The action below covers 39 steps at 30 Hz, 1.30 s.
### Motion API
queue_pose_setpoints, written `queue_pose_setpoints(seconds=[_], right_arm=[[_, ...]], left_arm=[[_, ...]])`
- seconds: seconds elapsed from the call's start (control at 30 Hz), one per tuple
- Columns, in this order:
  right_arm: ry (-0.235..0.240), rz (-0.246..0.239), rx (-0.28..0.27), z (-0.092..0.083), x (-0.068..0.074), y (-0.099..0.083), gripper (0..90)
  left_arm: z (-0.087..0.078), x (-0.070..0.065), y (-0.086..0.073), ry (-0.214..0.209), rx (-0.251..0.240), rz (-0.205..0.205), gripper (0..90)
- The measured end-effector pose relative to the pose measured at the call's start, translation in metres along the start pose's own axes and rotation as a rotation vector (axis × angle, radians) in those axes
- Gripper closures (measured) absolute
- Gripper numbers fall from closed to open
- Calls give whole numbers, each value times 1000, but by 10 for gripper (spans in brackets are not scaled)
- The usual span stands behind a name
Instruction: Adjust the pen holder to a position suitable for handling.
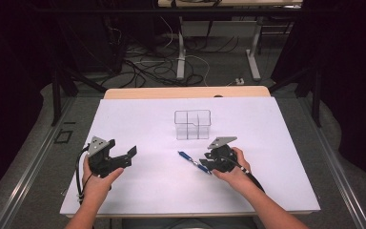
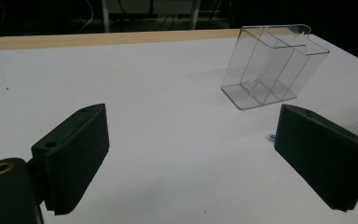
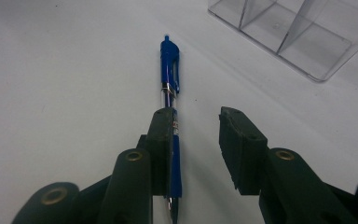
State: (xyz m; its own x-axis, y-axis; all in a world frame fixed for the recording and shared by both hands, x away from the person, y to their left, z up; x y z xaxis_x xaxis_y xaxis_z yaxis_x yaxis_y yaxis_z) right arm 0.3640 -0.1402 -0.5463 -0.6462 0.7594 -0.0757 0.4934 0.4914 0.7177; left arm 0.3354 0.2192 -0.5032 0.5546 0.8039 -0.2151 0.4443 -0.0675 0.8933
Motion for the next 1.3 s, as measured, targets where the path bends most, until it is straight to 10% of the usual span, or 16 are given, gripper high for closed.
queue_pose_setpoints(seconds=[1.3], right_arm=[[42, -17, 69, 23, 14, -10, 791]], left_arm=[[1, 2, -3, 7, 16, -2, 112]])
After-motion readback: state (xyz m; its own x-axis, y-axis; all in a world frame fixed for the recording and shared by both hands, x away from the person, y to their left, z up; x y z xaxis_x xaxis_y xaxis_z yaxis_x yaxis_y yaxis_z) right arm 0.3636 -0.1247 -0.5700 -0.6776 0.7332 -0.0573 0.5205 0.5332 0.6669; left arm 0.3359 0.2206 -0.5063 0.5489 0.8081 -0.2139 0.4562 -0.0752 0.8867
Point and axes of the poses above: each handheld gripper's, and its own axes: z roughly forward along the jaws, y roughly out of its top, x roughly to its left, the point moved 2 cm from there along z, roughly forward along the jaws, and after that the axes turned 10 degrees about -y, right-handed, at the moved point
